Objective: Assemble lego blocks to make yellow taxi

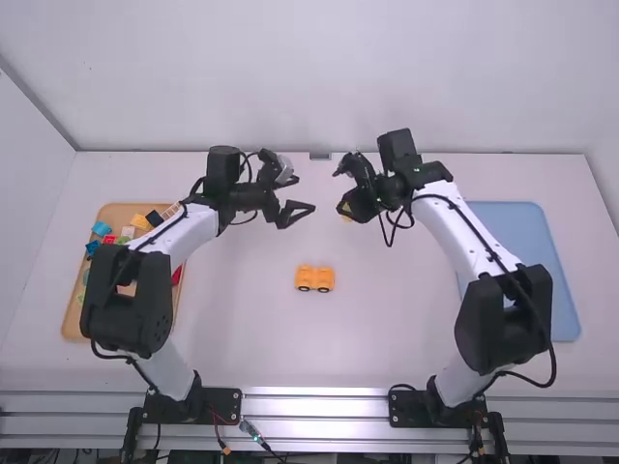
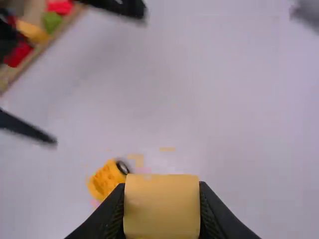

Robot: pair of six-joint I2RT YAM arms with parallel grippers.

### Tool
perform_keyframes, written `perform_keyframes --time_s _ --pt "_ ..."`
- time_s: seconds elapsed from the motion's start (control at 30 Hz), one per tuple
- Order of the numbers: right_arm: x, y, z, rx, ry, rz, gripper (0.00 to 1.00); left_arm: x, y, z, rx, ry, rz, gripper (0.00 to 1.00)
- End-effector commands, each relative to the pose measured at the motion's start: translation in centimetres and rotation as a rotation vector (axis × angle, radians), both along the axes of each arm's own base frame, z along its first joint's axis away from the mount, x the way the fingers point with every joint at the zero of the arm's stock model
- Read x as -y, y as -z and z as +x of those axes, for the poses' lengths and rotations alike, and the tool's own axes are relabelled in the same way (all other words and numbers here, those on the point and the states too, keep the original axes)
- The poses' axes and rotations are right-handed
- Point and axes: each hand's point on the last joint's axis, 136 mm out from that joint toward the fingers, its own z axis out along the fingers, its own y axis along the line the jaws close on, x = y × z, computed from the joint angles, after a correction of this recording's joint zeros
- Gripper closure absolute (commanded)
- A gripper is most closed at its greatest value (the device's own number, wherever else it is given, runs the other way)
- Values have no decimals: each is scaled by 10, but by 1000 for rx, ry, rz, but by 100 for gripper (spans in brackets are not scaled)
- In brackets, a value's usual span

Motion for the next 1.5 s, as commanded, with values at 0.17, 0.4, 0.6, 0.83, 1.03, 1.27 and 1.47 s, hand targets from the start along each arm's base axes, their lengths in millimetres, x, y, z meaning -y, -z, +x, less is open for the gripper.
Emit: perform_keyframes --time_s 0.17,0.4,0.6,0.83,1.03,1.27,1.47 --pt "46 78 -26 -223 404 -210 100 -21 13 27 49 -159 135 1" --pt "50 136 -58 -453 701 -48 100 -21 12 27 55 -157 130 1" --pt "53 152 -72 -745 1169 131 100 -21 14 26 41 -156 133 1" --pt "67 161 -84 -940 1590 194 100 -21 15 25 14 -164 124 1" --pt "79 162 -87 -932 1818 166 100 -21 16 24 9 -165 124 1" --pt "70 167 -84 -955 1960 224 100 -21 17 23 3 -164 125 1" --pt "63 172 -76 -976 1969 238 100 -21 18 23 -4 -164 127 1"
